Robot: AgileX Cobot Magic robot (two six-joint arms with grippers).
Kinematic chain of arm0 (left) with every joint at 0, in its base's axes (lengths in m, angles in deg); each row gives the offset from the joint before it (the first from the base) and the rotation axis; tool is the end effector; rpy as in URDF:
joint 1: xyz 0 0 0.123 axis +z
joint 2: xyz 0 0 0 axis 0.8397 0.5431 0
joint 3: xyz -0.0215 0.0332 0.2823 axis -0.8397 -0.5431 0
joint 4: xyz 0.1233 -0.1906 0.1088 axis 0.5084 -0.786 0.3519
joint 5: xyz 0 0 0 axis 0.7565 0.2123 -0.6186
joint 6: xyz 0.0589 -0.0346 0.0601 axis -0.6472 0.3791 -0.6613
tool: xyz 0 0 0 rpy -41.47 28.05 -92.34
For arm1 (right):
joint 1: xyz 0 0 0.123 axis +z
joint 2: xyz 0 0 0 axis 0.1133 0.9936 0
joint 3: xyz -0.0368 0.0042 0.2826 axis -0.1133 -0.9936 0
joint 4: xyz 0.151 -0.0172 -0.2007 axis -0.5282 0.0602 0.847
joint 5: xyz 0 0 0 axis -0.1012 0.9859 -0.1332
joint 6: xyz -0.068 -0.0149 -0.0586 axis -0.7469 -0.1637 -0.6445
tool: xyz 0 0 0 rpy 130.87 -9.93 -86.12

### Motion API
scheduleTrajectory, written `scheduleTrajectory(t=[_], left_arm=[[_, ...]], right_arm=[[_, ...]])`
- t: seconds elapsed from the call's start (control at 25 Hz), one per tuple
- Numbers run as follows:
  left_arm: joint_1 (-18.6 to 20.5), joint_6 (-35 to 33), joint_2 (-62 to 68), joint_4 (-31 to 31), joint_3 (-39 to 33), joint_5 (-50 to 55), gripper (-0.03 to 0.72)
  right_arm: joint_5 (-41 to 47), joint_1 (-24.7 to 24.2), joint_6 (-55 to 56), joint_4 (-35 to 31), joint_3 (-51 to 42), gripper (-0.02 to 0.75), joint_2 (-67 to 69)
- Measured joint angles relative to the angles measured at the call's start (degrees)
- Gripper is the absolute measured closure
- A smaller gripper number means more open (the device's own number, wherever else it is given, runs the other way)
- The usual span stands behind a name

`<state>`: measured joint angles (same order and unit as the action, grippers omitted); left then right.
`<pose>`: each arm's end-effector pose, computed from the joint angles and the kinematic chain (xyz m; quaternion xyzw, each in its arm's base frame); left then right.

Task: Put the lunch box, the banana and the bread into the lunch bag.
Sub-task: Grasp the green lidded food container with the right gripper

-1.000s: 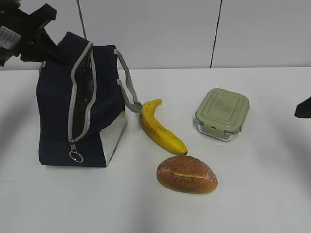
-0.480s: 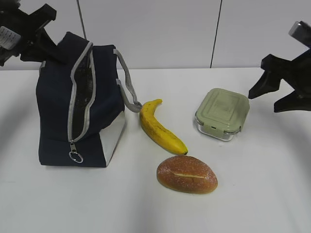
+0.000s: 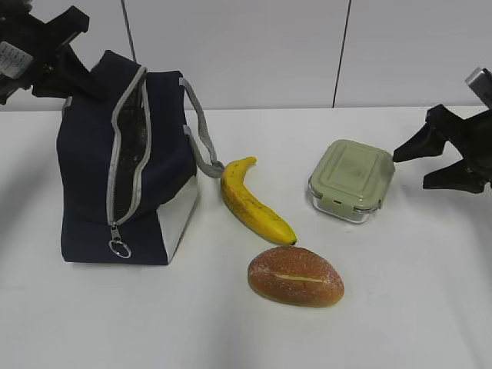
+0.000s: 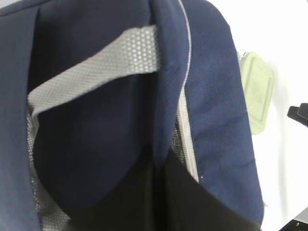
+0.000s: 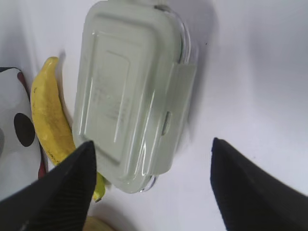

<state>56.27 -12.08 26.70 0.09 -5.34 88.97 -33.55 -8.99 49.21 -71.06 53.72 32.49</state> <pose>0.3761 -0.0566 0.2982 0.0103 0.9302 -0.3022 0.2080 0.3642 -0.0431 0.1828 0.1271 0.9214 0.3043 0.2057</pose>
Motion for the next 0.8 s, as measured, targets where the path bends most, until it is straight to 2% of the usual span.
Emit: scheduleTrajectory(t=[0.28,0.8], left_arm=[[0.0,0.0,0.0,-0.1,0.0,-0.1,0.691],[0.0,0.0,0.0,-0.2,0.0,-0.3,0.691]], right_arm=[[1.6,-0.7,-12.3,-10.4,0.0,0.153,6.2],[4.9,-0.7,-24.8,-26.8,0.3,0.164,15.3]])
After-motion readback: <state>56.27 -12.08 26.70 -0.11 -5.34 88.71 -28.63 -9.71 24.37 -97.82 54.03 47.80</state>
